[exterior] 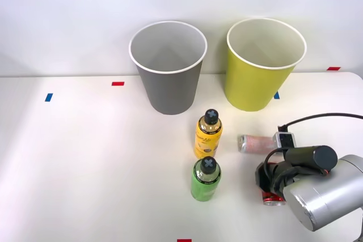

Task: Put cans in the gray bin, plastic bottles in the light green bin

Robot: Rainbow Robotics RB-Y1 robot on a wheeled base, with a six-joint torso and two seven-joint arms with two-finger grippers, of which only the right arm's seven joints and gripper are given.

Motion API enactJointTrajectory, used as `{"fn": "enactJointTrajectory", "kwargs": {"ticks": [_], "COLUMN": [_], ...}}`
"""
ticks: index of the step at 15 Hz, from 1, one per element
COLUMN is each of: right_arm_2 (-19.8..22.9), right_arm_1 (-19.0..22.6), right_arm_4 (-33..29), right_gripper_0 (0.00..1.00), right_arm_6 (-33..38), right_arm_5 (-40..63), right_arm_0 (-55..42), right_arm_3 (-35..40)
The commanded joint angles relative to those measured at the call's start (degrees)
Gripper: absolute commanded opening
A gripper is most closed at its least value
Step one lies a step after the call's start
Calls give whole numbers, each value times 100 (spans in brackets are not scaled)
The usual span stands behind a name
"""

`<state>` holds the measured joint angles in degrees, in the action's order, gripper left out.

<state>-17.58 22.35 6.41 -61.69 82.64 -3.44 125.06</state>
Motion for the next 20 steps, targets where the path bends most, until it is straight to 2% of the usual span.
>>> {"fn": "enactJointTrajectory", "kwargs": {"ticks": [1, 5, 10, 13, 16, 20], "right_arm_2": [0, 18, 334, 361, 317, 281], "right_arm_1": [-11, 7, 33, 59, 24, -152], "right_arm_4": [-96, -201, -219, -456, -711, -1001], "right_gripper_0": [0, 0, 0, 0, 0, 0], "right_arm_6": [-36, -10, -151, -256, -265, -168], "right_arm_5": [-28, -37, -125, -1329, -2902, -4186], "right_arm_0": [-16, -236, -1106, -1809, -2292, -2424], "right_arm_3": [10, 379, 1654, 2111, 2119, 2119]}}
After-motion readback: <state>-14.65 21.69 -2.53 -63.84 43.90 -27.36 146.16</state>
